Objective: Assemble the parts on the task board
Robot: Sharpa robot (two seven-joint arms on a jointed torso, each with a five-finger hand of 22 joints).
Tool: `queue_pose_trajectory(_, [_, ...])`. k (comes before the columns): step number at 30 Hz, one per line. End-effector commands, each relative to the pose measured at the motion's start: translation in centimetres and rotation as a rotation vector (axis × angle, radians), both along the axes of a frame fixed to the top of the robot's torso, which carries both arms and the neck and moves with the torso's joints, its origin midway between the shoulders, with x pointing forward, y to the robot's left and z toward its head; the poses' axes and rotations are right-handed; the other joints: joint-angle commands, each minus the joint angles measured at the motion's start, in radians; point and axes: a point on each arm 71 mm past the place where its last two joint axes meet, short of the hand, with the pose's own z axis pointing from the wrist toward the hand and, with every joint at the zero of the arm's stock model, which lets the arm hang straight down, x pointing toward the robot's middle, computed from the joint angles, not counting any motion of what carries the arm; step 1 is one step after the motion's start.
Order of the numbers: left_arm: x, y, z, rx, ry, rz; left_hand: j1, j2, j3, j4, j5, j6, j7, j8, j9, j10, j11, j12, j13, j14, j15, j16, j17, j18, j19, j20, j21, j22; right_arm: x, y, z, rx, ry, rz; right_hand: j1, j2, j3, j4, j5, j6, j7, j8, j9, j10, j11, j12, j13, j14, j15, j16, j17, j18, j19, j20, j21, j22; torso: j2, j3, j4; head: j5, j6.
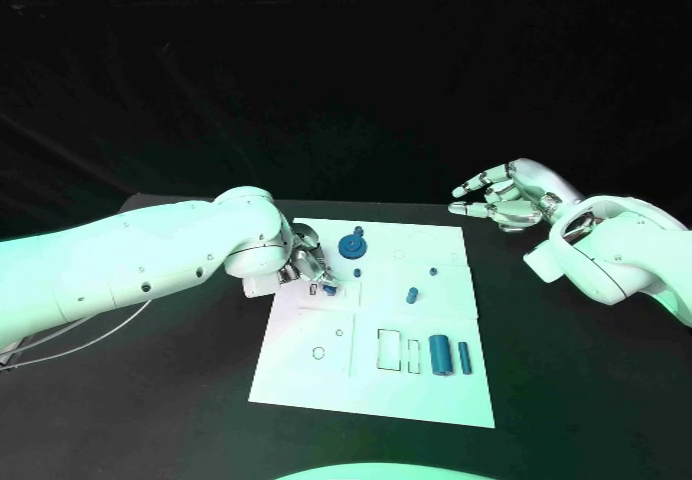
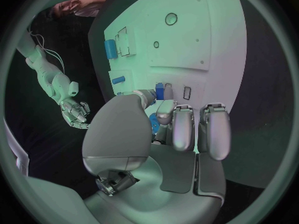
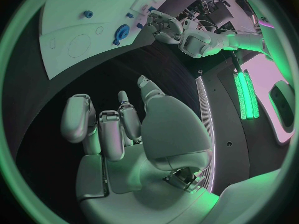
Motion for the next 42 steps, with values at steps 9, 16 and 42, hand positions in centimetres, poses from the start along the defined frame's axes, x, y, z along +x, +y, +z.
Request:
queue_pose_trajectory(9, [-0.1, -0.4, -0.3, 0.079, -0.140, -0.050, -0.022, -0.016, 0.193, -0.178, -0.005, 0.007, -0.008, 0.010, 0.004, 0.017, -0.003, 0.012, 0.009, 0.039, -0.004, -0.003, 0.002, -0.014, 0.004, -0.005, 0.004, 0.029, -0.1, 0.1, 0.0, -0.011, -0.003, 0.012, -0.011, 0.000, -0.005, 0.002, 0.006, -0.008, 0.002, 0.004, 0.001, -0.007, 0.001, -0.004, 0.018, 0.066, -0.008, -0.006, 0.122, 0.005, -0.006, 0.000, -0.003, 0.000, 0.001, 0.0000, -0.0030, 0.002, -0.003])
queue_pose_trajectory(16, [-0.4, -0.5, -0.8, 0.089, -0.139, -0.057, -0.026, -0.019, 0.198, -0.181, -0.005, 0.008, -0.009, 0.011, 0.004, 0.020, -0.004, 0.015, 0.013, 0.040, -0.005, -0.004, 0.002, -0.015, 0.005, -0.005, 0.005, 0.031, -0.1, 0.2, 0.0, -0.011, -0.003, 0.013, -0.013, 0.000, -0.006, 0.004, 0.007, -0.009, 0.002, 0.006, 0.001, -0.008, 0.001, -0.005, 0.017, 0.066, -0.008, -0.006, 0.122, 0.005, -0.006, 0.000, -0.003, -0.001, 0.001, 0.0002, -0.0021, 0.004, -0.005])
queue_pose_trajectory(42, [-0.9, -0.7, -1.4, 0.080, -0.137, -0.052, -0.039, -0.025, 0.213, -0.190, -0.006, 0.016, -0.012, 0.013, 0.006, 0.037, -0.007, 0.028, 0.030, 0.040, -0.007, -0.003, 0.003, -0.016, 0.009, -0.007, 0.008, 0.038, -0.1, 0.1, 0.0, -0.013, -0.003, 0.013, -0.018, 0.002, -0.011, 0.010, 0.009, -0.008, 0.001, 0.012, 0.002, -0.007, 0.000, -0.004, 0.018, 0.066, -0.008, -0.006, 0.123, 0.005, -0.005, 0.000, -0.003, 0.000, 0.000, 0.0002, -0.0033, 0.003, -0.008])
